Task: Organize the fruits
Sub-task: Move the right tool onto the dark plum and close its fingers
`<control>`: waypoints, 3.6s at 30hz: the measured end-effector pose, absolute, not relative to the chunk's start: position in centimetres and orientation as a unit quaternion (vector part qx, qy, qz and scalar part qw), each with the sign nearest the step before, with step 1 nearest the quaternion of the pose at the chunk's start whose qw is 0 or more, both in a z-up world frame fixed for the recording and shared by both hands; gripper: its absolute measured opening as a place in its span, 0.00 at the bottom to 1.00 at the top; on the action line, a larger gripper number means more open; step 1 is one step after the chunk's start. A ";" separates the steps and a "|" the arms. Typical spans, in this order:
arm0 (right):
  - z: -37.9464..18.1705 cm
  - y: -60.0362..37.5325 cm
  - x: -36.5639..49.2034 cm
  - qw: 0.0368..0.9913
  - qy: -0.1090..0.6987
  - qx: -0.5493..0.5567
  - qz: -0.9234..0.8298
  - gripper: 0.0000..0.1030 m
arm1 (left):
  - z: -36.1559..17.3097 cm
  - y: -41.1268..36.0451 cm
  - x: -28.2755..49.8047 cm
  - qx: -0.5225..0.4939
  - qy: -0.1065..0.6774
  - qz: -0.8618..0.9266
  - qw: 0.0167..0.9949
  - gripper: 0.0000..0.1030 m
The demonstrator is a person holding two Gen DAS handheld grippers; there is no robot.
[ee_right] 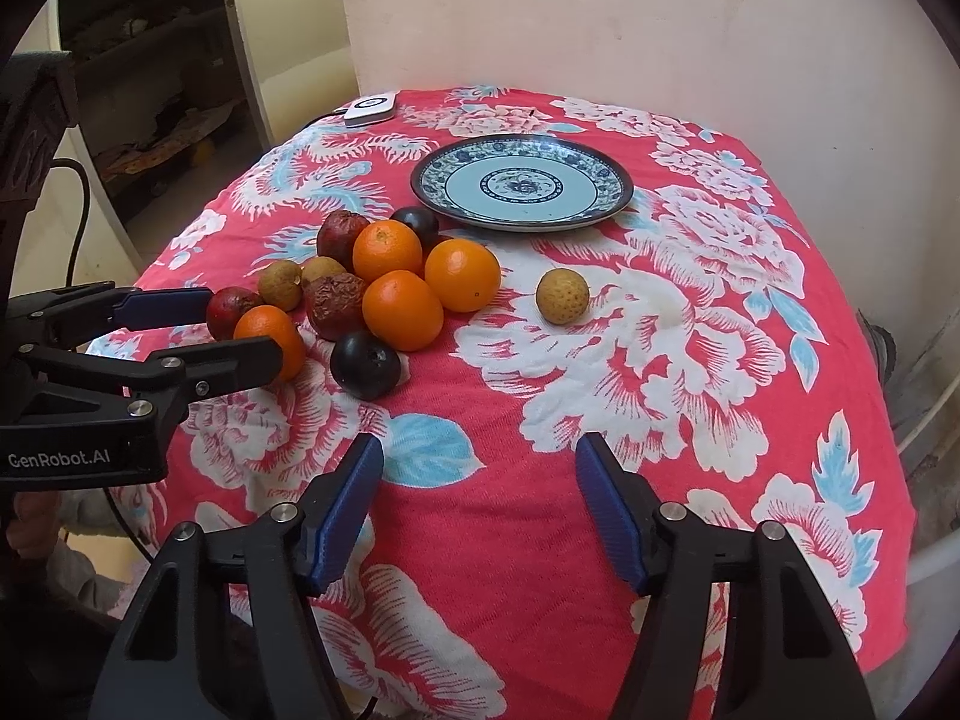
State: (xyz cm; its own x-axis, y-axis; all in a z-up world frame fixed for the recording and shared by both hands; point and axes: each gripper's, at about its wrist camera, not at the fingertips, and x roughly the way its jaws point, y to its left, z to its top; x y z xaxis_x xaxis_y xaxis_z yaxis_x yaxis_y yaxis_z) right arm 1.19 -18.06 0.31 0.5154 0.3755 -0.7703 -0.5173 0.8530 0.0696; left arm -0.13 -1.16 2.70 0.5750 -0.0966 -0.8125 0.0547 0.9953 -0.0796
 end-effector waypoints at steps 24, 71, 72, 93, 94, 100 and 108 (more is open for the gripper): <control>0.8 -16.3 1.4 0.860 0.413 -0.084 0.287 0.59 | 3.4 -0.1 -0.4 -0.048 0.449 -0.050 0.891 0.42; 0.4 -17.7 1.4 0.863 0.419 -0.061 0.276 0.58 | 3.3 -3.2 -0.3 0.000 0.435 -0.057 0.899 0.57; 0.4 -17.7 1.4 0.863 0.418 -0.061 0.276 0.58 | 3.3 -3.1 -0.2 -0.003 0.436 -0.054 0.899 0.55; 0.5 -18.7 1.4 0.865 0.415 -0.044 0.279 0.58 | 3.3 -3.4 -0.4 -0.031 0.459 -0.059 0.886 0.36; 0.5 -18.8 1.4 0.865 0.415 -0.044 0.278 0.58 | 3.3 -3.5 -0.3 -0.030 0.457 -0.059 0.887 0.36; 0.5 -18.7 1.3 0.865 0.415 -0.045 0.279 0.58 | 3.4 -3.3 -0.3 -0.026 0.453 -0.053 0.890 0.27; 0.7 -17.6 1.6 0.857 0.420 -0.044 0.294 0.58 | 4.0 -2.3 -1.1 -0.041 0.448 -0.061 0.891 0.26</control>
